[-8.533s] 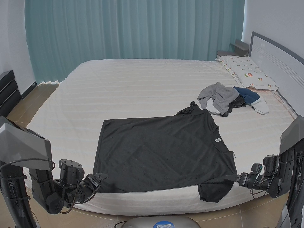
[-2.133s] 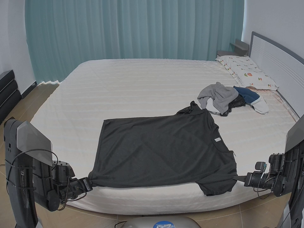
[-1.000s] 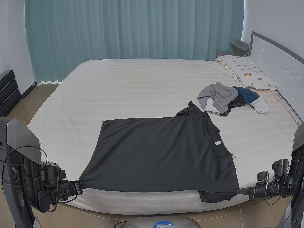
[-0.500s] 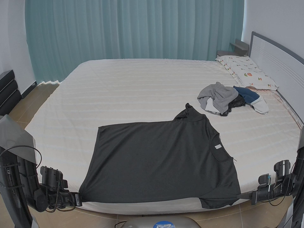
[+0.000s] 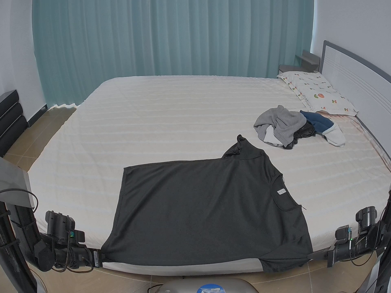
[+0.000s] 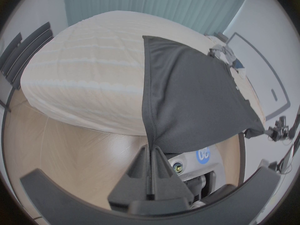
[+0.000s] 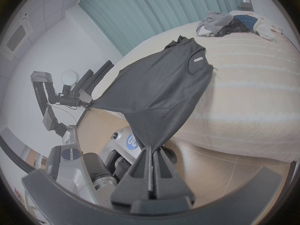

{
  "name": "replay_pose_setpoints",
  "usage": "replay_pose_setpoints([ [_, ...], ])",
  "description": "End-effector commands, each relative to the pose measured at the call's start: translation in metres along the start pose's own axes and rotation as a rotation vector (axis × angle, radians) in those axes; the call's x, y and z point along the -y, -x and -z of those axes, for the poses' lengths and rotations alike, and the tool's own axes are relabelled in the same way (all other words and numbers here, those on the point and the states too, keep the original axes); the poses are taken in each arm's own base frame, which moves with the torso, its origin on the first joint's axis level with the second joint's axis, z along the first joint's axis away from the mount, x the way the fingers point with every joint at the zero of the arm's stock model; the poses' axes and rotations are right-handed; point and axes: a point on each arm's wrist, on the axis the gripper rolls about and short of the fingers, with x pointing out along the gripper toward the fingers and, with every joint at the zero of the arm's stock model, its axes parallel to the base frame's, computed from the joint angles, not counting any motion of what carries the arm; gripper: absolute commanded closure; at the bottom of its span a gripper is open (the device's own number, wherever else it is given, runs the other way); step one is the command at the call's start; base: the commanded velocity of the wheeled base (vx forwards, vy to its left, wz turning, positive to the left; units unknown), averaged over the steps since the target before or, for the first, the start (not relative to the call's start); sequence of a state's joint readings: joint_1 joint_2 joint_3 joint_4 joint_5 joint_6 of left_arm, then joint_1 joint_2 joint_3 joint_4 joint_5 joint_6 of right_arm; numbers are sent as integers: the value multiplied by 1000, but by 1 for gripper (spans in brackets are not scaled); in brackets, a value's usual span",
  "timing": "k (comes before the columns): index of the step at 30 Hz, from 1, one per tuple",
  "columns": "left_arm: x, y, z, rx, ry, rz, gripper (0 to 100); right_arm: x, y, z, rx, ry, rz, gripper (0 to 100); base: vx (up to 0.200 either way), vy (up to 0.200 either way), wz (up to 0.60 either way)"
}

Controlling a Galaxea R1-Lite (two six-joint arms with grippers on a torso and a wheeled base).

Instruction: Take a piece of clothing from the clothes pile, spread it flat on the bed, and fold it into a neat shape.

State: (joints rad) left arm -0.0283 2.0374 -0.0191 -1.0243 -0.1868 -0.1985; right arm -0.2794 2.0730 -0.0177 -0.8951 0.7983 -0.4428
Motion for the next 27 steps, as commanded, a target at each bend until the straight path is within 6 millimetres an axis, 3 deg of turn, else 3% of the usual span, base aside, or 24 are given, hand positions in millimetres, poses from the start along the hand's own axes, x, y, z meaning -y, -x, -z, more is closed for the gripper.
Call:
replay_pose_setpoints([
  [1,6,4,-23,128,85,38,100,1,3,-15,54,-14,12,100,0,0,0],
  [6,11,3,-49,227,267,90,100,-3,-1,-42,116,-135,-14,100,0,0,0],
  [9,12,1,-63,268,354,114,100,-8,-1,-70,186,-264,-30,100,0,0,0],
  [27,15,-8,-83,284,558,77,100,4,-7,-109,278,-287,-30,100,0,0,0],
])
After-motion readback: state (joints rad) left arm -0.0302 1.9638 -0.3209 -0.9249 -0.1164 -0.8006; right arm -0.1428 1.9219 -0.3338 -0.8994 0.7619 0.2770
